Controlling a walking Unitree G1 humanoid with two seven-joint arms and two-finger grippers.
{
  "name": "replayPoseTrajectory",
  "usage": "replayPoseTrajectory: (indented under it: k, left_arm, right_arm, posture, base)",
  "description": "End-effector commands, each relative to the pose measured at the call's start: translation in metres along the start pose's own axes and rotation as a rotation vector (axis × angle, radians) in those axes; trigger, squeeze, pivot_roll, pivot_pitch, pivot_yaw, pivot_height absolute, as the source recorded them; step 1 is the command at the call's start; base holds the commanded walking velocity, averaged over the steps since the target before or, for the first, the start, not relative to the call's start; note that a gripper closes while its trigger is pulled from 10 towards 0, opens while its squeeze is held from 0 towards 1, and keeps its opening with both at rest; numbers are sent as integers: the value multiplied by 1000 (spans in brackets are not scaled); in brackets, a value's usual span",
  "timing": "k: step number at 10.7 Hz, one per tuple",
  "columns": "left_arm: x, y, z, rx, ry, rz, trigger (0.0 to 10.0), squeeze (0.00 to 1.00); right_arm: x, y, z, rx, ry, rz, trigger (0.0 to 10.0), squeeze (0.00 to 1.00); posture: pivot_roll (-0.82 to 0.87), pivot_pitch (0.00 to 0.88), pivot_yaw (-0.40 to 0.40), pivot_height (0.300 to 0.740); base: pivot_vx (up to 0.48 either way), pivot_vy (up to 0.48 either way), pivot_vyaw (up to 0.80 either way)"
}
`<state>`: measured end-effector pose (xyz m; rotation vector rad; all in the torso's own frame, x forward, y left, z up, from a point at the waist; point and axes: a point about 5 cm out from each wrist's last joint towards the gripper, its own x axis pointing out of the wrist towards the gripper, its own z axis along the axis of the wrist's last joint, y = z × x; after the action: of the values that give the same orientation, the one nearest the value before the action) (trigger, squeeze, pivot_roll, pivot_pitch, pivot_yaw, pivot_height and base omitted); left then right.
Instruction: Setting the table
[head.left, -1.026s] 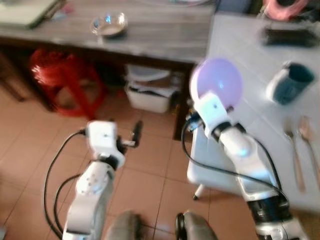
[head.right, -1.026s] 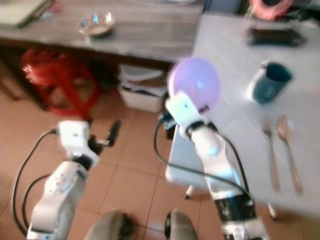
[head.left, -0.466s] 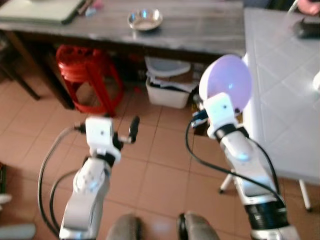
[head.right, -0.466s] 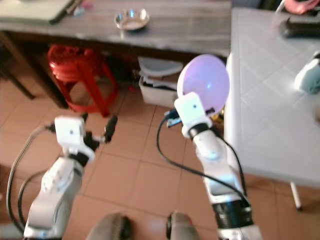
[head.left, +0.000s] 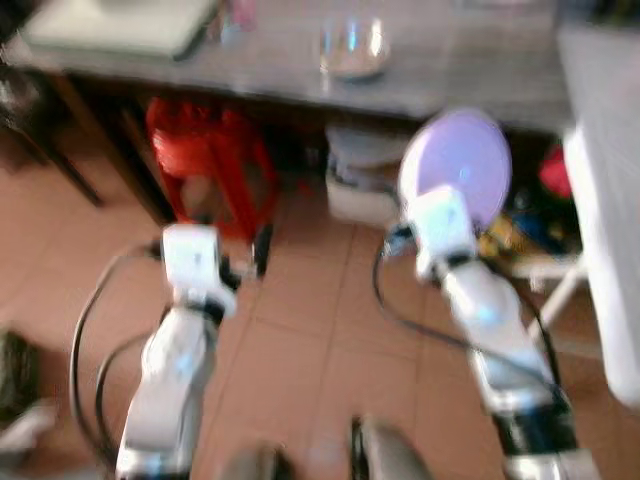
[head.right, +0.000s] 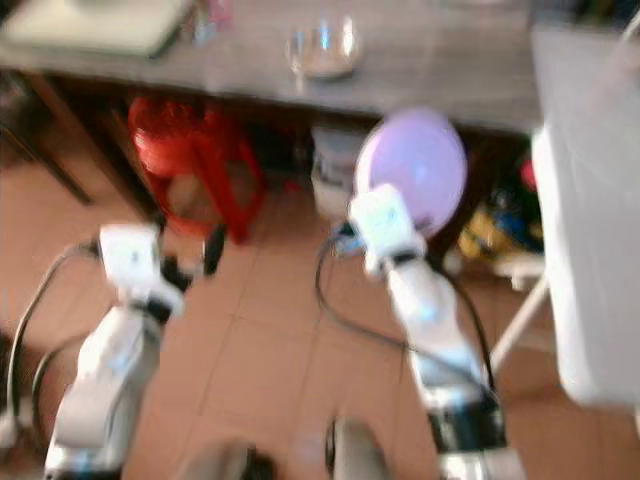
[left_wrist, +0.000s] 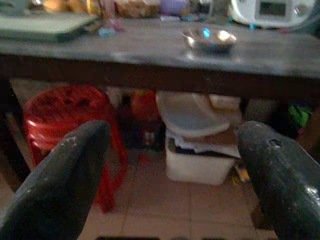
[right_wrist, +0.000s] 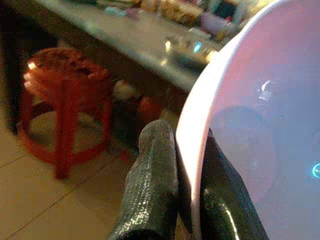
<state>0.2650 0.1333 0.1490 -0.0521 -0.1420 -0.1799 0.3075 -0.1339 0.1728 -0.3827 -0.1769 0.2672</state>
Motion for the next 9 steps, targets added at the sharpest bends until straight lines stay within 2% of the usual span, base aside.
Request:
replayPoseTrajectory:
  k: [1,4,9]
  left_arm:
    - [-3,7,0,24,0,26,10000,0]
    - [-2,4,1,38,-7,18,10000,0]
    - [-3,-6,2,21,-21,-22,10000,0]
  right_arm:
    - [1,6,8,0,-40,20,0,0]
    - [1,8,9,7,-52,22,0,0]
    - [3,8,11,0,-67,10,0,0]
  posture:
    - [-41,204,36,740]
    - [-40,204,38,740]
    - [-39,207,38,740]
  base:
    - [356,322,0]
    - [371,303,0]
    - [475,0,0]
